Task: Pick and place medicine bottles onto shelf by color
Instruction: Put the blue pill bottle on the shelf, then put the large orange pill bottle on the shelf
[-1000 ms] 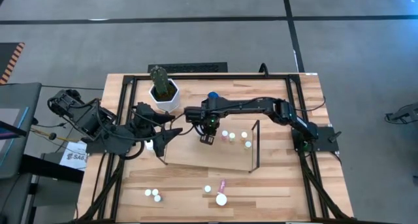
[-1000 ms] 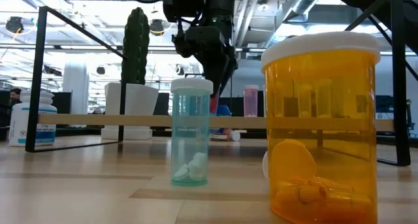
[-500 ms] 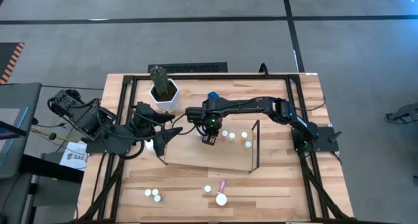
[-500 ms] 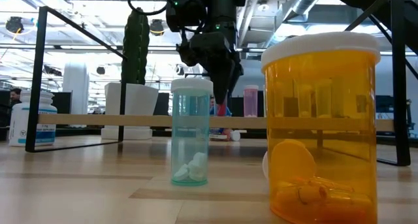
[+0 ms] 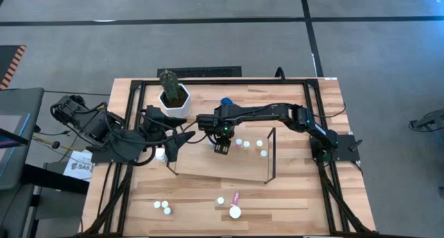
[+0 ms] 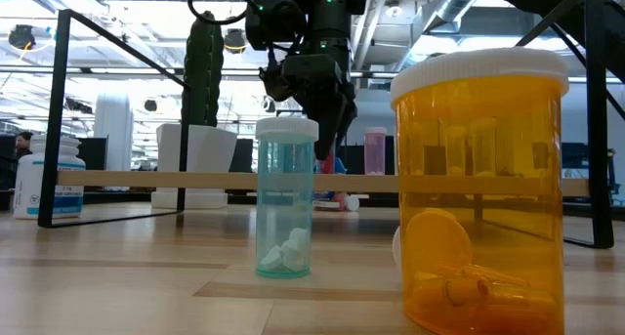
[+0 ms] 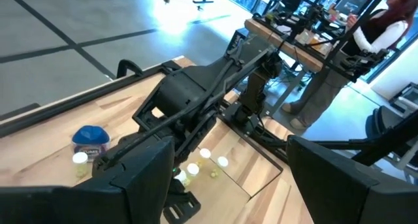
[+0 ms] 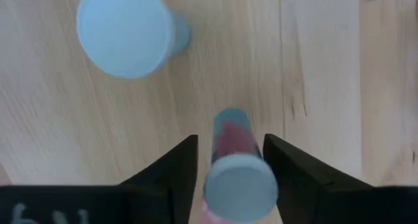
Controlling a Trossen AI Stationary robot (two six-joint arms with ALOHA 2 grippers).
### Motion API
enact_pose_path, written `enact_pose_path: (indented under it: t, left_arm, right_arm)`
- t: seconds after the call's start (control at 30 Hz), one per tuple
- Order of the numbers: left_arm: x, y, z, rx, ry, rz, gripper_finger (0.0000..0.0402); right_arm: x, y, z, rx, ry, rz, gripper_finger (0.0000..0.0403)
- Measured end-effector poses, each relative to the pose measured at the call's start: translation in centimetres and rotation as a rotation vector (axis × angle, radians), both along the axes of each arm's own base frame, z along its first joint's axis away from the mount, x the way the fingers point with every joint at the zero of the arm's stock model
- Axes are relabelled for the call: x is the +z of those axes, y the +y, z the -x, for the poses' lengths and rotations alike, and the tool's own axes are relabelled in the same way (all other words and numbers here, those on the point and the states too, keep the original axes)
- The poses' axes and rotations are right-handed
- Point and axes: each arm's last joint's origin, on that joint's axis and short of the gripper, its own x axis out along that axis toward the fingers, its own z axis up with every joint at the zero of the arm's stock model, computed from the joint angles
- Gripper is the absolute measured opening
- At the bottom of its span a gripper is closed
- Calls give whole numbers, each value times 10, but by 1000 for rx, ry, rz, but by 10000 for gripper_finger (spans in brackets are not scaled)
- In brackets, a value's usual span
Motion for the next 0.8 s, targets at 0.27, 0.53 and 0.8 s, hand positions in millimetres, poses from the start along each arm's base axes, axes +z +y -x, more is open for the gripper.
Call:
enact_pose_path:
  t: [0.27, 0.53, 0.8]
  left_arm:
    - [0, -1, 0, -21, 6, 11, 281]
    - [-1, -2, 0, -51, 13, 30, 281]
    - [-2, -3, 0, -102, 46, 40, 281]
  right_arm:
    - [28, -3, 5, 7, 2, 2, 234]
    - [72, 2, 17, 74, -15, 4, 229]
    - [138, 26, 53, 59, -171, -24, 225]
